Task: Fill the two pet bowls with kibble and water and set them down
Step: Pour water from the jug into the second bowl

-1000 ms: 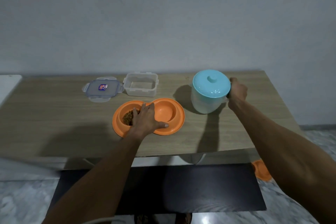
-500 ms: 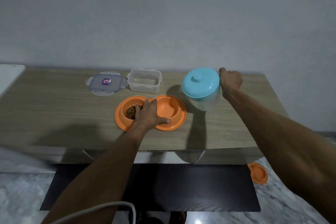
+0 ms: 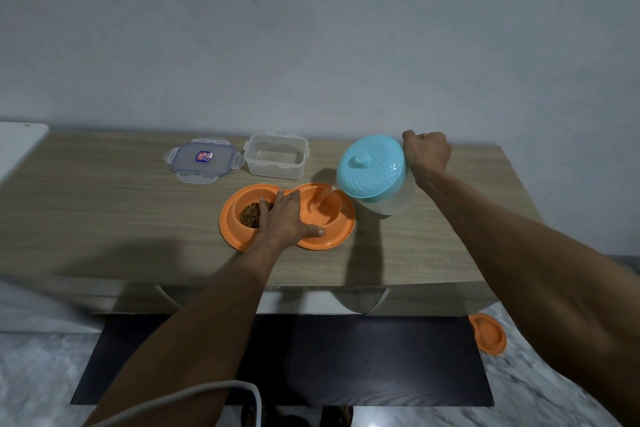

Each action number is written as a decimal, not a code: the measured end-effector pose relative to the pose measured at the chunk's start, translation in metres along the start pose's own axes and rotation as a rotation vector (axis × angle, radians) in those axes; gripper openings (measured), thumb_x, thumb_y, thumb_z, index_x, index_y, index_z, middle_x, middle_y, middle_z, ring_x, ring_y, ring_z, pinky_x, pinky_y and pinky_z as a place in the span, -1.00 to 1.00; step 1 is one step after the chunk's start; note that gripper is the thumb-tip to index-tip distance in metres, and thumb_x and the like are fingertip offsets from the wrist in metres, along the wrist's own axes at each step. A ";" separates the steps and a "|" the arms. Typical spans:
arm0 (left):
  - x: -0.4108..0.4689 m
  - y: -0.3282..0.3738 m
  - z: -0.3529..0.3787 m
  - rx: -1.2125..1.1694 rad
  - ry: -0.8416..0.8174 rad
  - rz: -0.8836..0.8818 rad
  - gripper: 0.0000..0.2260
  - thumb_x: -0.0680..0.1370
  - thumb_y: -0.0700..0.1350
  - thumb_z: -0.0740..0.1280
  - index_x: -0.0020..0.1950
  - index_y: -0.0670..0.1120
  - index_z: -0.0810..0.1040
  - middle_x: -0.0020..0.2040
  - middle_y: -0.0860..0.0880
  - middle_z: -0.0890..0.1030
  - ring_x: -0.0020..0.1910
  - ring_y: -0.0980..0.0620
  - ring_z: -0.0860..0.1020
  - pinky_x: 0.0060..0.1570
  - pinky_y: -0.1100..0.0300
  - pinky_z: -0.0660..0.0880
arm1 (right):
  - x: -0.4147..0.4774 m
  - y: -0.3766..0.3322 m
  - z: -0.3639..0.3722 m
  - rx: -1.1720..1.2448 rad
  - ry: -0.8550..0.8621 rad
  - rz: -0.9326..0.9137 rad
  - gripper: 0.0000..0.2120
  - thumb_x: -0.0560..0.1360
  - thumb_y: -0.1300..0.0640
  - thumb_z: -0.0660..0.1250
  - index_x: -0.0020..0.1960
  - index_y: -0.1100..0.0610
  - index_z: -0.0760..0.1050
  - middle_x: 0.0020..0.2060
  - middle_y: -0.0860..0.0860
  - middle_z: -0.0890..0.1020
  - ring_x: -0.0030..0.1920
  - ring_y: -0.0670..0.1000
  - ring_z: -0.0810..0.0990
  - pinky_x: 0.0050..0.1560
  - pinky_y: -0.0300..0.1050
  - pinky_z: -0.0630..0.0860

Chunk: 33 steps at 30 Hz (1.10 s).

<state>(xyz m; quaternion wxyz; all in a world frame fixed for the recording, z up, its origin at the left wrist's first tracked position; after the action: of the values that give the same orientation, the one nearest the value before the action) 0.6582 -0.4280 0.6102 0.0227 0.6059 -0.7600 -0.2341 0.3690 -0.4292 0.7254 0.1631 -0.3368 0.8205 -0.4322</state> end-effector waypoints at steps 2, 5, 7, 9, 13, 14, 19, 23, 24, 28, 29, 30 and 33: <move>0.000 0.001 0.000 0.000 0.006 0.002 -0.02 0.35 0.30 0.46 0.59 -0.08 0.09 0.58 -0.09 0.21 0.60 -0.09 -0.01 0.50 -0.26 -0.17 | -0.001 0.000 0.000 0.005 0.002 -0.001 -0.62 0.45 0.12 0.25 -0.52 0.19 0.32 -0.56 0.03 0.36 -0.42 0.09 0.35 -0.19 -0.06 0.42; 0.001 0.000 0.000 0.000 0.003 0.002 -0.02 0.35 0.30 0.46 0.59 -0.08 0.09 0.58 -0.09 0.21 0.60 -0.09 -0.01 0.50 -0.26 -0.17 | -0.001 -0.001 0.000 0.002 0.003 -0.003 -0.62 0.45 0.12 0.26 -0.51 0.19 0.32 -0.56 0.02 0.35 -0.46 0.04 0.31 -0.22 -0.08 0.39; 0.001 0.000 0.001 0.005 0.004 0.005 -0.02 0.35 0.31 0.45 0.59 -0.08 0.09 0.58 -0.09 0.21 0.60 -0.09 -0.01 0.51 -0.27 -0.16 | -0.001 -0.003 -0.001 -0.006 0.008 -0.009 -0.62 0.45 0.12 0.26 -0.52 0.19 0.32 -0.56 0.03 0.36 -0.46 0.05 0.32 -0.22 -0.08 0.40; 0.002 -0.001 0.001 0.008 0.006 0.005 -0.02 0.35 0.31 0.45 0.59 -0.08 0.09 0.58 -0.08 0.22 0.60 -0.09 -0.01 0.51 -0.27 -0.16 | 0.000 -0.004 -0.001 -0.011 0.008 -0.012 -0.62 0.44 0.12 0.26 -0.52 0.19 0.33 -0.56 0.03 0.37 -0.44 0.07 0.34 -0.20 -0.07 0.41; 0.002 -0.001 0.001 0.010 0.004 0.001 -0.01 0.34 0.32 0.45 0.59 -0.08 0.09 0.58 -0.10 0.20 0.60 -0.10 -0.01 0.50 -0.26 -0.17 | 0.001 -0.005 -0.002 -0.028 0.012 -0.023 -0.62 0.44 0.10 0.26 -0.51 0.19 0.34 -0.56 0.04 0.37 -0.39 0.11 0.37 -0.18 -0.05 0.42; 0.002 -0.001 0.001 0.009 0.004 0.001 -0.01 0.34 0.32 0.45 0.59 -0.08 0.09 0.58 -0.10 0.20 0.60 -0.10 -0.01 0.50 -0.26 -0.17 | 0.001 -0.006 -0.002 -0.031 0.014 -0.026 -0.62 0.44 0.10 0.25 -0.51 0.19 0.33 -0.56 0.04 0.37 -0.38 0.12 0.37 -0.18 -0.05 0.42; 0.002 -0.001 0.001 0.008 0.008 0.001 -0.01 0.34 0.31 0.46 0.59 -0.09 0.09 0.58 -0.10 0.20 0.60 -0.09 -0.01 0.51 -0.26 -0.16 | 0.002 -0.009 -0.004 -0.035 0.016 -0.033 -0.63 0.44 0.11 0.25 -0.51 0.19 0.32 -0.56 0.04 0.36 -0.39 0.10 0.35 -0.20 -0.04 0.40; 0.004 -0.002 0.002 0.001 0.010 0.000 0.00 0.33 0.31 0.47 0.59 -0.07 0.09 0.58 -0.09 0.22 0.60 -0.10 -0.01 0.49 -0.27 -0.16 | 0.002 -0.010 -0.005 -0.044 0.015 -0.042 -0.61 0.44 0.11 0.24 -0.53 0.19 0.29 -0.58 0.05 0.34 -0.37 0.11 0.35 -0.20 -0.04 0.37; 0.004 -0.002 0.002 0.000 0.009 -0.001 0.00 0.33 0.32 0.47 0.59 -0.07 0.09 0.58 -0.09 0.22 0.60 -0.09 -0.01 0.49 -0.26 -0.17 | 0.003 -0.011 -0.005 -0.046 0.015 -0.044 -0.61 0.44 0.11 0.24 -0.53 0.18 0.29 -0.59 0.04 0.34 -0.36 0.12 0.35 -0.19 -0.04 0.37; 0.004 -0.002 0.002 -0.001 0.011 0.001 0.00 0.33 0.31 0.47 0.59 -0.07 0.10 0.57 -0.09 0.22 0.60 -0.10 -0.01 0.49 -0.26 -0.17 | 0.002 -0.011 -0.005 -0.051 0.013 -0.046 -0.60 0.45 0.11 0.24 -0.53 0.18 0.30 -0.58 0.04 0.35 -0.38 0.10 0.36 -0.19 -0.03 0.39; 0.003 -0.002 0.002 -0.003 0.013 0.002 0.00 0.33 0.31 0.47 0.59 -0.07 0.10 0.57 -0.09 0.22 0.60 -0.10 -0.01 0.49 -0.27 -0.18 | 0.002 -0.011 -0.005 -0.052 0.013 -0.046 -0.60 0.45 0.10 0.24 -0.53 0.18 0.30 -0.58 0.04 0.36 -0.39 0.10 0.35 -0.19 -0.03 0.40; 0.003 -0.002 0.002 -0.004 0.013 0.001 0.00 0.33 0.31 0.47 0.59 -0.07 0.10 0.58 -0.09 0.22 0.60 -0.10 -0.01 0.49 -0.27 -0.18 | 0.002 -0.012 -0.005 -0.053 0.013 -0.047 -0.60 0.45 0.10 0.24 -0.53 0.18 0.30 -0.57 0.04 0.36 -0.39 0.10 0.36 -0.19 -0.03 0.40; 0.003 -0.002 0.002 0.004 0.011 -0.007 0.00 0.33 0.31 0.47 0.59 -0.07 0.10 0.58 -0.10 0.21 0.60 -0.10 -0.01 0.49 -0.27 -0.18 | 0.003 -0.012 -0.005 -0.053 0.012 -0.050 -0.60 0.45 0.09 0.24 -0.53 0.18 0.32 -0.57 0.05 0.37 -0.36 0.12 0.39 -0.17 -0.01 0.43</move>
<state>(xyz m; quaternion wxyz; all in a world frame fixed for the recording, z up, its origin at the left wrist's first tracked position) 0.6582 -0.4306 0.6074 0.0251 0.6097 -0.7583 -0.2295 0.3692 -0.4326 0.7387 0.1382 -0.3588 0.8240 -0.4161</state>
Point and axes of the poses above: each hand's wrist, its own x-axis towards the middle knuckle, its own z-axis out of the palm, y = z × x, the point moved 8 cm from there along x, towards the middle knuckle
